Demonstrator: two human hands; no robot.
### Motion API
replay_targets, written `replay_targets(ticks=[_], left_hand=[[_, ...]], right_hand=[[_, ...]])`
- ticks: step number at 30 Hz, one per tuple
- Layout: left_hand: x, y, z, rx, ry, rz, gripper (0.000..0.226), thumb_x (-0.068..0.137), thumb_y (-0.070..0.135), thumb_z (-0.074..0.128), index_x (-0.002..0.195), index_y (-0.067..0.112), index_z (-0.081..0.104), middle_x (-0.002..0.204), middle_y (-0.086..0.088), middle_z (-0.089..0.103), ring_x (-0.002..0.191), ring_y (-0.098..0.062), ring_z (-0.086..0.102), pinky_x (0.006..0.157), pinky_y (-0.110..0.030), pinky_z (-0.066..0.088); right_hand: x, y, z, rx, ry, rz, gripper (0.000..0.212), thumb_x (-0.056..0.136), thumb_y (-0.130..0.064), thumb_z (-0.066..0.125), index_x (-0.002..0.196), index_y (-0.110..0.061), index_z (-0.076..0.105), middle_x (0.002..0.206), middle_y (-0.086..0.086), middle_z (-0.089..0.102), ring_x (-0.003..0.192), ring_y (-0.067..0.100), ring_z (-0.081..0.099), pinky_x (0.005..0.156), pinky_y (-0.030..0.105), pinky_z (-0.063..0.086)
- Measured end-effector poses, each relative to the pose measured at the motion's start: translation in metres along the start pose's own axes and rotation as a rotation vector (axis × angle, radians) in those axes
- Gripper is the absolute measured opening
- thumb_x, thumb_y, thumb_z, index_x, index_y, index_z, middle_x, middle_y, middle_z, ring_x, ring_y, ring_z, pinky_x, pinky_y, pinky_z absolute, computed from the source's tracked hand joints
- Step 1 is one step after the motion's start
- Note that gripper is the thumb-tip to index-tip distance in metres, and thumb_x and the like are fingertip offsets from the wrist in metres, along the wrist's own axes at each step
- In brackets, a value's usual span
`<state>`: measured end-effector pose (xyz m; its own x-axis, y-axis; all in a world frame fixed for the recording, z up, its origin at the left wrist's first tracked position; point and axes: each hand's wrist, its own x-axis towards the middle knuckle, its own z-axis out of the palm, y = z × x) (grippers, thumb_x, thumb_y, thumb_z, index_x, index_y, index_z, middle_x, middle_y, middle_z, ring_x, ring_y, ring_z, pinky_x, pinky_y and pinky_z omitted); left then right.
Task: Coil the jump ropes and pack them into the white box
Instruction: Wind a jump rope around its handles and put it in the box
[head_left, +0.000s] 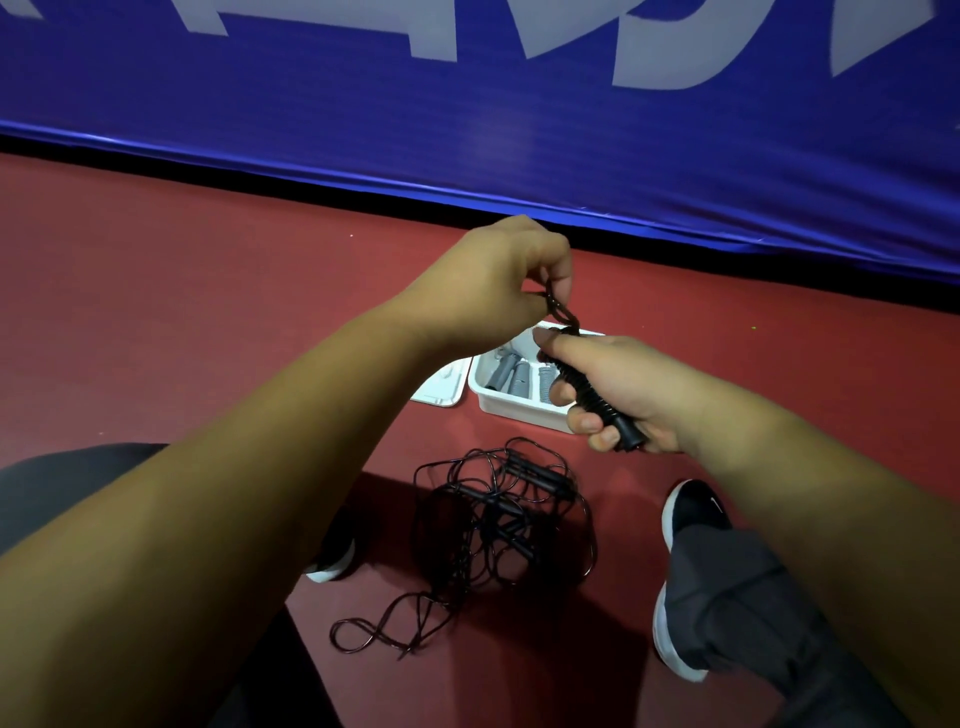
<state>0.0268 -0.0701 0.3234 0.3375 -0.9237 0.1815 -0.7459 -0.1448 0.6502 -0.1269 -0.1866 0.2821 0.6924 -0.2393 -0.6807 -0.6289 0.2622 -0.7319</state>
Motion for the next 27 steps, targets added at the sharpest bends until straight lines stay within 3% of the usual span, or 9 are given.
replay_targets(ticks=[4,7,9,12,15,20,22,25,27], left_hand=[[-0.002,0.002,-0.005,0.003,-0.111,-0.073,0.022,0.079,0.011,0.070,0.089,0.031,0.072,0.113,0.008,0.060,0.107,-0.006,0.062,0.096,-0.033,0.055],[-0.004,0.000,-0.005,-0.008,-0.155,-0.122,0.014,0.076,0.026,0.068,0.089,0.031,0.072,0.116,0.009,0.057,0.104,-0.006,0.063,0.095,-0.032,0.056],[-0.005,-0.003,-0.003,0.032,-0.173,-0.096,0.011,0.083,0.024,0.075,0.092,0.030,0.073,0.118,0.007,0.055,0.102,-0.006,0.063,0.094,-0.026,0.054],[-0.007,-0.005,-0.001,0.066,-0.180,-0.068,0.012,0.087,0.024,0.082,0.096,0.028,0.075,0.116,0.007,0.055,0.098,-0.003,0.060,0.087,-0.016,0.048],[-0.008,-0.003,0.001,0.083,-0.166,-0.078,0.012,0.088,0.026,0.082,0.096,0.027,0.074,0.103,0.012,0.065,0.092,0.000,0.061,0.084,-0.021,0.049],[-0.009,-0.004,0.004,0.058,-0.116,-0.305,0.021,0.086,0.041,0.085,0.095,0.026,0.072,0.086,0.005,0.070,0.078,-0.011,0.064,0.064,-0.029,0.046],[-0.010,-0.007,0.008,0.017,-0.111,-0.383,0.024,0.087,0.045,0.083,0.098,0.027,0.073,0.085,0.005,0.068,0.073,-0.010,0.061,0.063,-0.028,0.046],[-0.013,-0.007,0.019,-0.280,-0.018,-0.518,0.022,0.084,0.029,0.088,0.097,0.019,0.074,0.088,-0.002,0.072,0.071,-0.014,0.068,0.071,-0.035,0.062],[-0.012,-0.009,0.028,-0.407,0.037,-0.618,0.025,0.080,0.022,0.090,0.098,0.018,0.073,0.088,-0.001,0.072,0.073,-0.013,0.069,0.072,-0.031,0.060]], right_hand=[[0.002,0.002,-0.003,0.062,0.054,-0.042,0.018,0.099,-0.034,0.069,0.110,-0.023,0.062,0.072,0.001,0.050,0.049,0.017,0.037,0.048,0.022,0.027],[0.001,0.000,-0.007,0.088,0.039,-0.066,0.010,0.096,-0.020,0.058,0.106,-0.018,0.055,0.073,0.003,0.048,0.049,0.017,0.037,0.048,0.021,0.026],[0.000,0.000,-0.009,0.131,-0.014,-0.066,0.014,0.095,-0.025,0.053,0.107,-0.019,0.052,0.074,0.003,0.047,0.049,0.017,0.038,0.046,0.020,0.027],[-0.001,-0.001,-0.010,0.160,-0.052,-0.085,0.031,0.096,-0.055,0.054,0.111,-0.028,0.055,0.072,0.000,0.047,0.049,0.018,0.038,0.046,0.019,0.028],[0.001,-0.001,-0.007,0.137,0.011,-0.109,0.044,0.094,-0.076,0.055,0.104,-0.033,0.061,0.068,-0.002,0.048,0.047,0.016,0.037,0.047,0.019,0.027],[0.002,-0.001,-0.001,0.171,0.148,-0.210,0.043,0.102,-0.065,0.055,0.113,-0.024,0.058,0.071,0.001,0.053,0.047,0.019,0.042,0.047,0.023,0.033],[0.002,-0.002,0.001,0.114,0.192,-0.268,0.041,0.105,-0.064,0.052,0.112,-0.024,0.057,0.077,0.004,0.054,0.048,0.020,0.044,0.047,0.024,0.036],[0.004,0.000,0.003,0.009,0.240,-0.316,0.038,0.107,-0.063,0.047,0.111,-0.025,0.055,0.084,0.006,0.055,0.049,0.022,0.048,0.046,0.027,0.040],[0.006,0.002,0.003,-0.068,0.278,-0.341,0.039,0.108,-0.061,0.044,0.112,-0.024,0.053,0.086,0.006,0.056,0.050,0.023,0.051,0.046,0.029,0.043]])
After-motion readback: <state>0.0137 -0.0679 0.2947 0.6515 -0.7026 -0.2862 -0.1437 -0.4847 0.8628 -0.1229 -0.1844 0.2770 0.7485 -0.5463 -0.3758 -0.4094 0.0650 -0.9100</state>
